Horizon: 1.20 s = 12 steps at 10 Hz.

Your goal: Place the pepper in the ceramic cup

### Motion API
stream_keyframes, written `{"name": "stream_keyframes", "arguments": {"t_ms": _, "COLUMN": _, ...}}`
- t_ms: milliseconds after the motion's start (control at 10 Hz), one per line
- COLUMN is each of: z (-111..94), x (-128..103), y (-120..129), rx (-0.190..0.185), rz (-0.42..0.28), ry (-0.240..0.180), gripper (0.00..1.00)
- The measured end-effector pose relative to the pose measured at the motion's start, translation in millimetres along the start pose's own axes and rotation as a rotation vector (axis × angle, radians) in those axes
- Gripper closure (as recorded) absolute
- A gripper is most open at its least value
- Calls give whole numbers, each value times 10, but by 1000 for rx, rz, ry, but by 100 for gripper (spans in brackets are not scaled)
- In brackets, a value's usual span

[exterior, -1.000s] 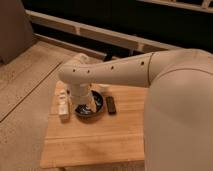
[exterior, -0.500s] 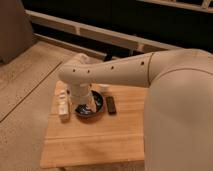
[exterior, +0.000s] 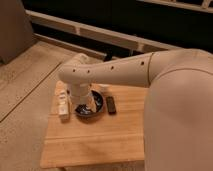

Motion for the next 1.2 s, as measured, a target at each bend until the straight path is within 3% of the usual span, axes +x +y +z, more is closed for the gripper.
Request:
{"name": "stream_keyframes", "arguments": {"t_ms": 400, "z": -4, "x": -5, "y": 4, "rx": 1, "rz": -1, "ry": -1, "gripper": 35}}
{"name": "stream_keyframes", "arguments": {"t_ms": 600, "z": -42, "x": -143, "y": -17, "rx": 12, "rz": -2, "ry": -6, "gripper": 35}}
{"name": "stream_keyframes", "arguments": {"t_ms": 1000, "z": -199, "x": -1036, "y": -240, "rx": 72, "rz": -4, "ry": -21, "gripper": 35}}
{"name": "stream_keyframes", "arguments": {"t_ms": 1200, "z": -263, "x": -1439, "y": -329, "rx": 91, "rz": -37, "ry": -47, "gripper": 35}}
